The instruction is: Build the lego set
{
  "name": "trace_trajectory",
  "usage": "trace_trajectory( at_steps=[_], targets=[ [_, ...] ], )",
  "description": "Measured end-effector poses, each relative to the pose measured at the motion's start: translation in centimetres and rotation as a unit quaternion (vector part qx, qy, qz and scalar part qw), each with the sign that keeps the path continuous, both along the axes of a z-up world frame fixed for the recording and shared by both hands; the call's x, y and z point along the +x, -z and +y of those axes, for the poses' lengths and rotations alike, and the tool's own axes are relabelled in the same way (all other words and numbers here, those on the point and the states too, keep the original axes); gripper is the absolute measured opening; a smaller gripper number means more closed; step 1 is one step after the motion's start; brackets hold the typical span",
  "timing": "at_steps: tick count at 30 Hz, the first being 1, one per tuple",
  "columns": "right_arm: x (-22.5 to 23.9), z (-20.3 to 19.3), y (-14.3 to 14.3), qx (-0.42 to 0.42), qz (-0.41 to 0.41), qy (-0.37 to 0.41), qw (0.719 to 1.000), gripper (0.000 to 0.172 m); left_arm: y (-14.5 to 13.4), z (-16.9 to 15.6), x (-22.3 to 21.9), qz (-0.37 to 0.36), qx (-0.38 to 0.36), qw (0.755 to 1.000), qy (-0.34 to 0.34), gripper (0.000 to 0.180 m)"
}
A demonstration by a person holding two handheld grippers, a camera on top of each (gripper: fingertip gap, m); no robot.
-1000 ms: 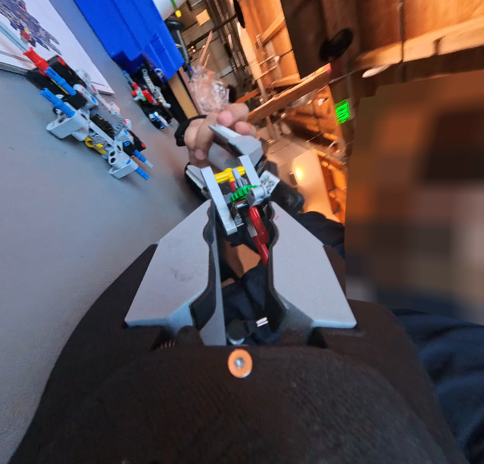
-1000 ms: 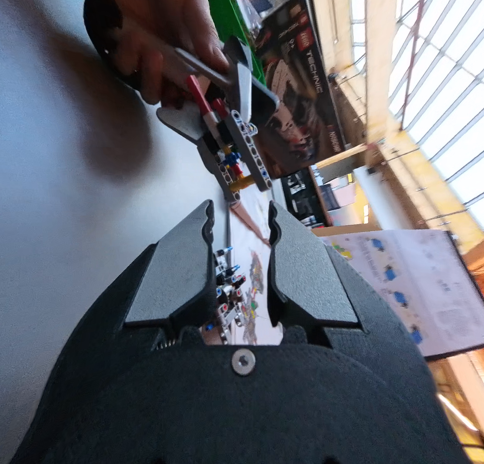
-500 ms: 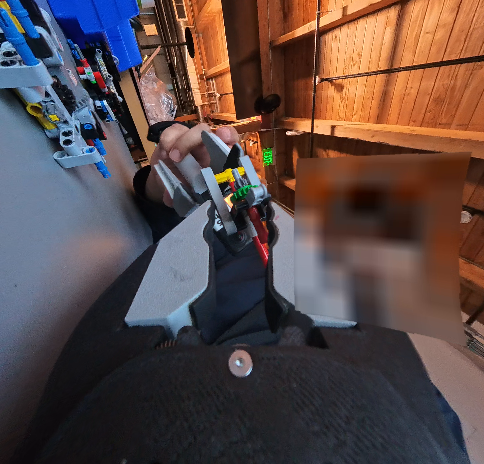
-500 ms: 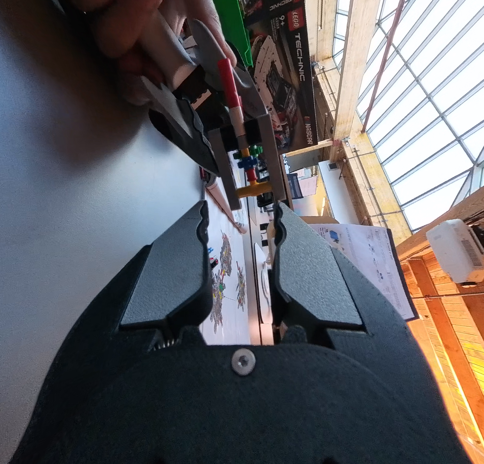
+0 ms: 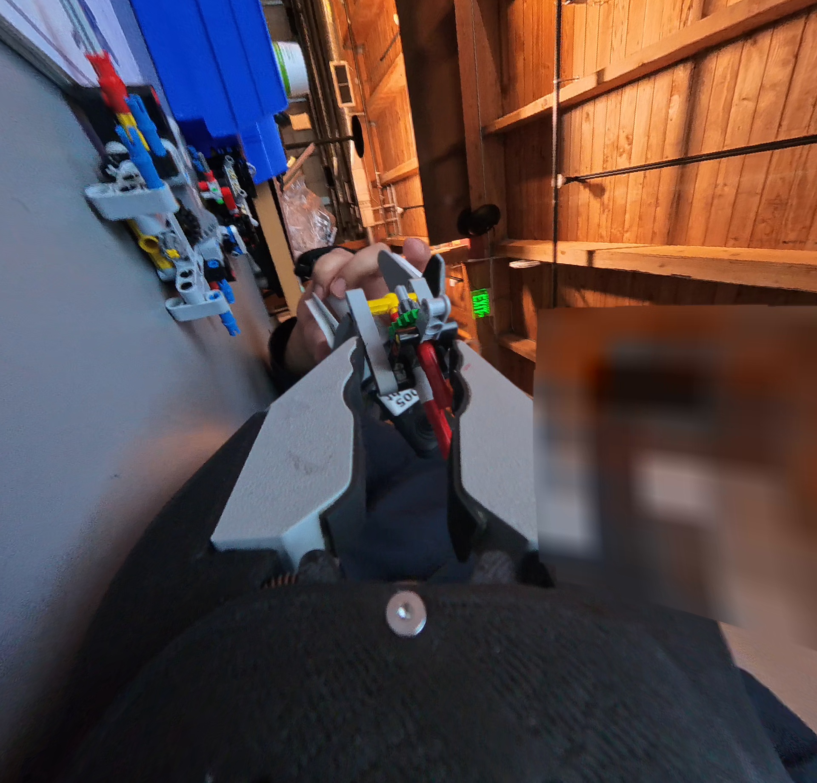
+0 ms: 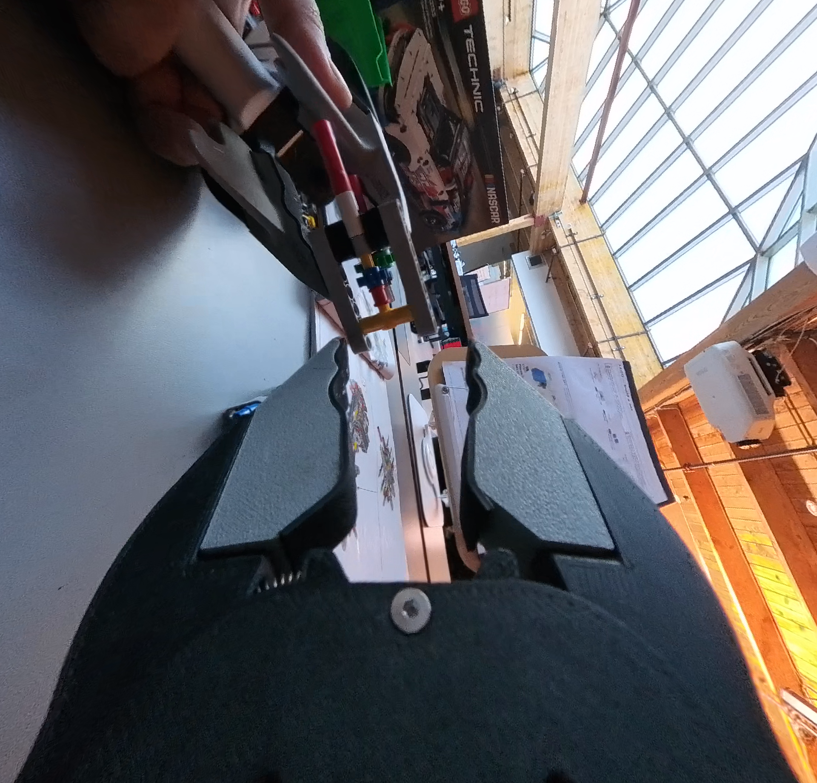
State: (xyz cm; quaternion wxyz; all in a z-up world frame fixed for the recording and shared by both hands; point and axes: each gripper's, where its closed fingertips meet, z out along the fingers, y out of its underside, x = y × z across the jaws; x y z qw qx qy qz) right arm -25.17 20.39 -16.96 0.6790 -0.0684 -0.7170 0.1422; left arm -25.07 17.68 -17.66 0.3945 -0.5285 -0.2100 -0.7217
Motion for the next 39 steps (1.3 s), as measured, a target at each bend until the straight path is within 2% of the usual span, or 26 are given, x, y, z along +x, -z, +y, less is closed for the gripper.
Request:
trace_trajectory(
  at_steps=[1,3,6,8,11,15,17,19,23,26,33,37,39],
  targets=[
    [0.0,0.1,0.0,-0.006,-0.003,0.0,1.0,0.05,0.2,0.2,-0.3,0.019,-0.001,1.0,-0.013,0.034],
    [-0.1,0.3,0.0,-0.009,-0.002,0.003,1.0,0.05,0.0,0.2,-0.9,0.027,0.002,0.999,-0.029,0.034],
    [0.0,-0.1,0.0,0.018,0.009,0.002,1.0,0.051,-0.4,-0.1,-0.1,0.003,0.011,1.0,-0.004,0.034],
    [-0.1,-0.5,0.4,0.038,0.013,0.002,0.999,0.051,-1.1,-0.3,0.8,-0.044,0.02,0.999,0.02,0.035],
    [-0.4,-0.2,0.2,0.06,0.039,0.017,0.997,0.064,-1.9,-0.4,1.6,-0.07,0.033,0.996,0.041,0.035],
    [-0.1,0.2,-0.7,0.067,0.06,0.017,0.996,0.039,-1.2,-0.2,1.3,-0.06,0.014,0.998,0.034,0.035],
    [-0.1,0.4,-1.3,0.063,0.074,0.023,0.995,0.058,-0.9,0.1,0.7,-0.059,0.001,0.998,0.018,0.034],
    [-0.4,0.8,-0.9,0.058,0.058,0.032,0.996,0.053,-0.7,0.2,0.3,-0.058,-0.006,0.998,0.005,0.033],
    [-0.7,1.2,-0.4,0.086,0.059,0.042,0.994,0.061,-0.6,0.5,-0.2,-0.063,-0.011,0.998,-0.008,0.034],
    [-0.4,-0.2,-0.3,0.142,0.092,0.017,0.985,0.057,-1.0,0.6,-0.2,-0.077,-0.006,0.997,-0.016,0.034],
    [-0.3,-1.2,-0.2,0.162,0.1,0.005,0.982,0.046,-0.9,0.9,0.9,-0.084,-0.016,0.996,-0.011,0.033],
    [-0.3,-0.6,0.3,0.148,0.061,0.016,0.987,0.039,-0.4,0.9,1.3,-0.048,-0.017,0.999,-0.003,0.032],
    [-0.4,-0.1,0.5,0.132,0.041,0.026,0.99,0.039,-0.1,0.8,1.0,-0.012,-0.013,1.0,-0.004,0.022]
  ],
)
